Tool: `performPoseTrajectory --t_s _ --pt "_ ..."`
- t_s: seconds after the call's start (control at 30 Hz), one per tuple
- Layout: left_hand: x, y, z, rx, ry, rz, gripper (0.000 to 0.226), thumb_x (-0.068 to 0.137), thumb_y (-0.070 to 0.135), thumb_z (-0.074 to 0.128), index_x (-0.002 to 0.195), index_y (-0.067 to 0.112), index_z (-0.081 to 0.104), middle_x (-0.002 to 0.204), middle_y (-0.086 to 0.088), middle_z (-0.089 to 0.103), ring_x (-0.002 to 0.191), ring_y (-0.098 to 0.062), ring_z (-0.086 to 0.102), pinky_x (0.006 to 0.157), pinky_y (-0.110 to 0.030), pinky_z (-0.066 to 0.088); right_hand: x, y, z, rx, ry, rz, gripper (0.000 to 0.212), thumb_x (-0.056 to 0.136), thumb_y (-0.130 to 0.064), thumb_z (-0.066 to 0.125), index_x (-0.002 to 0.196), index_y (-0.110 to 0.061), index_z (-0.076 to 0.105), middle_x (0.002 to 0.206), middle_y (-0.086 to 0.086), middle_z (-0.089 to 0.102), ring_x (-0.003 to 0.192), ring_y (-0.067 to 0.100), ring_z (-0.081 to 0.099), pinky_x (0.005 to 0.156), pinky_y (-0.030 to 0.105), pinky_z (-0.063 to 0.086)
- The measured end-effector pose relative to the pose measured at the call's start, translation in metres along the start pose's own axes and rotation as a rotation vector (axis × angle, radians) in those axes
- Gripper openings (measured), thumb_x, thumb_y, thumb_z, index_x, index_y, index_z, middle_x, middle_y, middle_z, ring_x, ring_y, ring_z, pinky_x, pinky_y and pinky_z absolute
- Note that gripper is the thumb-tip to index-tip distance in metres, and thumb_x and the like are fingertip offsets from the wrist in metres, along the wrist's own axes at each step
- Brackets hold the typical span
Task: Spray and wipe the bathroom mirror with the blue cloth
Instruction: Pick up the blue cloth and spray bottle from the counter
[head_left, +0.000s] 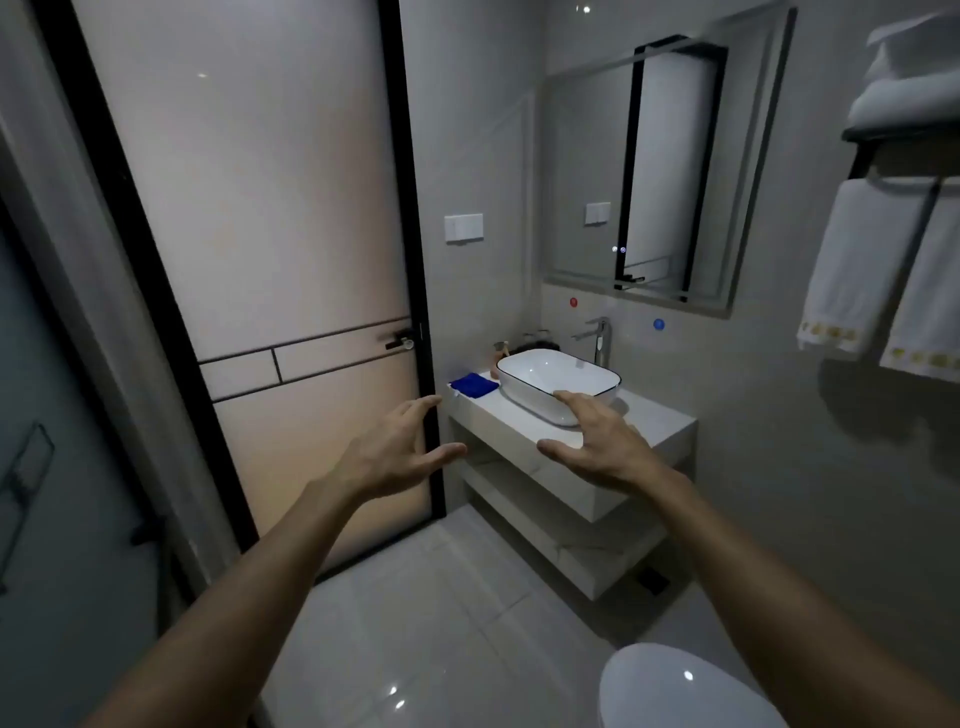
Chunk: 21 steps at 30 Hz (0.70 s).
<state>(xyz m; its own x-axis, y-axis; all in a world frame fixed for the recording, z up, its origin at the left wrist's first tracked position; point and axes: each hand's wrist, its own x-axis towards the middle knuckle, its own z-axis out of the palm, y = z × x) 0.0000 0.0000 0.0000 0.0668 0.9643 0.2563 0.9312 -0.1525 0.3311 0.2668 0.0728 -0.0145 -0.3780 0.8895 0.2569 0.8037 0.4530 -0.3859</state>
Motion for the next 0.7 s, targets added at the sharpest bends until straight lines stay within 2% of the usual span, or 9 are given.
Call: performPoseTrajectory --t_s 0.4,0.6,0.7 --pt "0.133 -0.07 0.021 -0.076 0.042 -0.002 0.079 0.088 0.057 0.058 0.152 0.023 0.027 0.156 -0.004 0.037 0.137 -0.024 0.042 0.106 -0.042 0.043 0.14 0.02 0.037 -0.021 0.003 0.012 0.077 0.091 -0.054 0.058 0.153 -0.027 0.022 0.16 0.002 0.026 0.142 0.025 0.032 0.11 0.049 0.038" --pt "0.21 -0.114 0.033 -0.098 0.026 0.008 0.079 0.088 0.055 0.06 0.152 0.023 0.027 0.157 -0.003 0.035 0.137 -0.022 0.042 0.107 -0.042 0.044 0.22 0.026 0.068 0.012 0.002 0.038 0.076 0.09 -0.054 0.058 0.153 -0.029 0.023 0.159 0.001 0.027 0.14 0.024 0.035 0.11 0.05 0.039" --pt "0.242 -0.132 0.041 -0.11 0.009 0.02 0.078 0.088 0.052 0.061 0.152 0.023 0.027 0.157 -0.003 0.034 0.138 -0.022 0.04 0.108 -0.042 0.042 0.255 0.032 0.081 0.025 -0.001 0.061 0.073 0.092 -0.048 0.059 0.153 -0.029 0.024 0.159 0.001 0.028 0.139 0.023 0.036 0.11 0.049 0.039"
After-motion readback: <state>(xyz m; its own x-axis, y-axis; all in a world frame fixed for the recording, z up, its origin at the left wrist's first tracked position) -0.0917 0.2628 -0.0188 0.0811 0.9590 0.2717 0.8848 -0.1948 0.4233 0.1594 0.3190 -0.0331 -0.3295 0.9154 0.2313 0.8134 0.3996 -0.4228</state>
